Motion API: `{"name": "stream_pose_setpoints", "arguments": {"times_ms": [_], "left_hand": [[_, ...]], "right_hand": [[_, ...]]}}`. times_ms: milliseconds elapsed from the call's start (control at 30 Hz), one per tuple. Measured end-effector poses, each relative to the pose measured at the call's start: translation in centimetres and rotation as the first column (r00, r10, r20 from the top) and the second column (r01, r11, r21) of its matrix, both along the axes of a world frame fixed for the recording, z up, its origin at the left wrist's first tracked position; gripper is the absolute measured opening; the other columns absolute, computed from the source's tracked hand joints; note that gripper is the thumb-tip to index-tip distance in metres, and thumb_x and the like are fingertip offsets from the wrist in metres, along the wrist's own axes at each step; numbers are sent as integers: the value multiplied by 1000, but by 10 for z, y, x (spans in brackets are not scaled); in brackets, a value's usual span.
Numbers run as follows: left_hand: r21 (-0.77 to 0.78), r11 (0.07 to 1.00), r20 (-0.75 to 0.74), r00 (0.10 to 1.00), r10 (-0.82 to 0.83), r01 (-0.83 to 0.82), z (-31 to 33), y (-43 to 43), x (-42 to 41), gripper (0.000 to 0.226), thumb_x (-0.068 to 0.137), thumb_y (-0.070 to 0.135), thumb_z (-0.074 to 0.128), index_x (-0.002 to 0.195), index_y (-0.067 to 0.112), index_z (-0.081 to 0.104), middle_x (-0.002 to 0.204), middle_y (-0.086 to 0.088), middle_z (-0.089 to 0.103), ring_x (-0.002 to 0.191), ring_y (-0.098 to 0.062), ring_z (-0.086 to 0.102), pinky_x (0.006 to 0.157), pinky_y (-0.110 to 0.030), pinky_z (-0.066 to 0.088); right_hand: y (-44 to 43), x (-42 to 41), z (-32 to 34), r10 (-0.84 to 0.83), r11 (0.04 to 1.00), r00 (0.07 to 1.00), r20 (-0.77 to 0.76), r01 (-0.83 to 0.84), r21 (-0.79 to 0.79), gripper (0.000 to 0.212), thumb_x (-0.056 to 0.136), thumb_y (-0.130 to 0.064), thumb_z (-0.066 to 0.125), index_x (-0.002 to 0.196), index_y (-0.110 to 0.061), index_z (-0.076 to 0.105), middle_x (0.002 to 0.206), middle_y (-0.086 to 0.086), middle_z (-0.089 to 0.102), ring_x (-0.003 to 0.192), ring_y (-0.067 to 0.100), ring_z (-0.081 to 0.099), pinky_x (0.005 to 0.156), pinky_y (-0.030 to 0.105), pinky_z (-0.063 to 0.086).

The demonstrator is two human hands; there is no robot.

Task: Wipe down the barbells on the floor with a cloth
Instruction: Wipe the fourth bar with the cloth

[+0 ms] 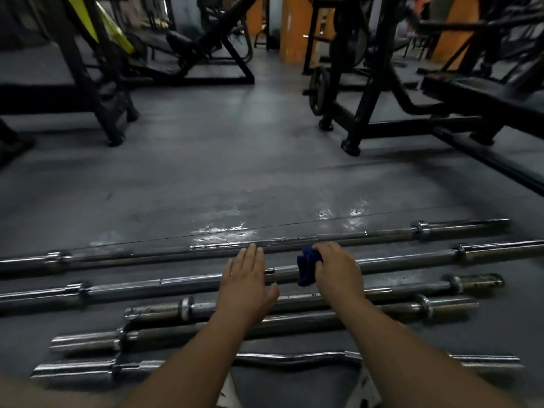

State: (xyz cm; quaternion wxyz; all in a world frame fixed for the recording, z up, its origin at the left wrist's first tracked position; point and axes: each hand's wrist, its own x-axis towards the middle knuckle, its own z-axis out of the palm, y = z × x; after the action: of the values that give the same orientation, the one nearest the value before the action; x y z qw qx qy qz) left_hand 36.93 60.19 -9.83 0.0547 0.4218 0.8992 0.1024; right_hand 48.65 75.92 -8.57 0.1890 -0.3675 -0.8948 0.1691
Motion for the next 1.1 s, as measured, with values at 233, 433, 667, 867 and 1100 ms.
{"name": "stream_pose_setpoints", "arguments": {"times_ms": [233, 433, 667, 867, 1100], "left_hand": [[-61, 998, 18, 1000, 12, -10, -6, -11, 0, 83, 98, 56, 38, 159, 18, -3, 167, -3, -10, 153, -21, -5, 123, -41, 0], [-93, 996, 90, 996, 2, 7, -47, 9, -27, 79, 99, 53, 38, 159, 18, -2, 167, -3, -7, 153, -20, -5, 122, -42, 0], [-159, 987, 203, 979, 4, 29, -113, 46, -80, 81, 98, 51, 41, 158, 18, -1, 167, -2, -6, 153, -20, -5, 123, -42, 2], [-253, 966, 242, 970, 7, 56, -150, 60, -120, 81, 97, 51, 42, 159, 18, 1, 167, -2, -7, 153, -21, -3, 124, -42, 3], [-257, 964, 219, 976, -12, 70, -174, 64, -165, 76, 98, 49, 42, 159, 19, 7, 167, -2, 0, 153, -21, 3, 123, -41, 6]], "right_hand": [[-11, 3, -9, -9, 1000, 999, 47, 7, 30, 31, 93, -15, 50, 120, -26, 61, 117, -5, 60, 101, 17, 54, 83, 32, 40], [17, -31, -52, -69, 995, 994, 81, 74, -60, 31, 92, -10, 46, 113, -24, 64, 110, -2, 61, 96, 20, 54, 73, 30, 34], [49, -81, -134, -151, 950, 975, 161, 188, -250, 31, 91, -7, 45, 114, -20, 61, 116, 1, 55, 92, 19, 52, 75, 32, 41], [80, -120, -178, -207, 900, 946, 250, 285, -329, 29, 91, -9, 45, 112, -17, 63, 117, 7, 55, 95, 27, 56, 78, 33, 45], [117, -142, -210, -376, 859, 887, 266, 442, -259, 29, 96, -14, 47, 122, -13, 61, 130, 14, 48, 118, 34, 44, 94, 39, 42]]}}
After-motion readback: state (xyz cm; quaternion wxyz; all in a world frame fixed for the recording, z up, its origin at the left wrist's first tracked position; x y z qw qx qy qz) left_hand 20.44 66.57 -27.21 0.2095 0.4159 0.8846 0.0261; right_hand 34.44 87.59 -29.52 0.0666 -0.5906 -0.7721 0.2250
